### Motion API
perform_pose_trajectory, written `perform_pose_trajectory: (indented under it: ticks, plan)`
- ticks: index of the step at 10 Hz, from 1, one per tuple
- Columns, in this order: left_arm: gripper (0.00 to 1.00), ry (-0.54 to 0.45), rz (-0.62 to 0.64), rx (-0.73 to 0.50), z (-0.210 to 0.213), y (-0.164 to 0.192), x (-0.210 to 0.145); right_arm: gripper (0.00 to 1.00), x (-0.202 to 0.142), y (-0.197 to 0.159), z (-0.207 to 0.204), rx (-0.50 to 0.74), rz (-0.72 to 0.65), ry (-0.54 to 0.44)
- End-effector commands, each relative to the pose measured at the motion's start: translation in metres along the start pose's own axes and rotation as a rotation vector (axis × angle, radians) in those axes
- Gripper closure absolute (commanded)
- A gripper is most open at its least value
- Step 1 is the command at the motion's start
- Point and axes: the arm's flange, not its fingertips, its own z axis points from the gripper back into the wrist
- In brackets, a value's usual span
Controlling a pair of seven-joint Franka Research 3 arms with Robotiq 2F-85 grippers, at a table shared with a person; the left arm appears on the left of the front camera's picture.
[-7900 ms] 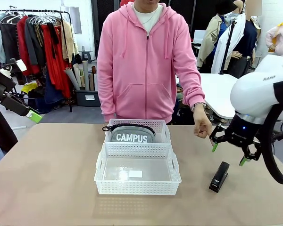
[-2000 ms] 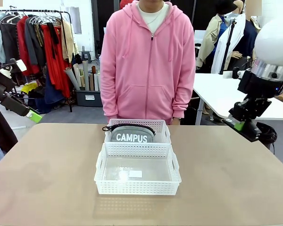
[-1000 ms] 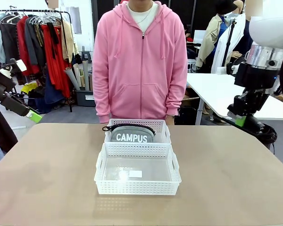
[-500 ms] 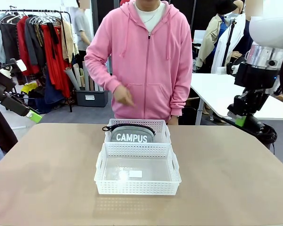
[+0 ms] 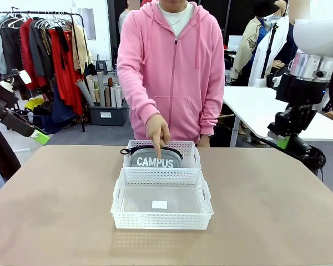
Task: Distribute items into two baskets.
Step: Place the picked Stapler into the Organizing basket as instructed by the person.
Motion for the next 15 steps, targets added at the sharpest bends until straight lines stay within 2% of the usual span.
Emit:
perform_pose_trajectory:
  ticks: [1,7,8,11,15]
  plan:
    - [0.00,0.011,0.012,-0.001,0.001,-0.001,-0.001,1.00,-0.002,0.000,0.001,-0.005,-0.002,-0.016]
    - [0.00,0.011,0.012,-0.001,0.001,-0.001,-0.001,1.00,0.000,0.000,0.000,0.000,0.000,0.000]
    - [0.00,0.011,0.012,-0.001,0.001,-0.001,-0.001,1.00,0.000,0.009,-0.001,-0.010,0.031,-0.003]
    - [0.00,0.011,0.012,-0.001,0.001,-0.001,-0.001,1.00,-0.007,0.054,-0.002,-0.032,0.162,-0.061]
    - [0.00,0.011,0.012,-0.001,0.001,-0.001,-0.001,1.00,-0.003,0.121,-0.014,-0.070,0.348,-0.092]
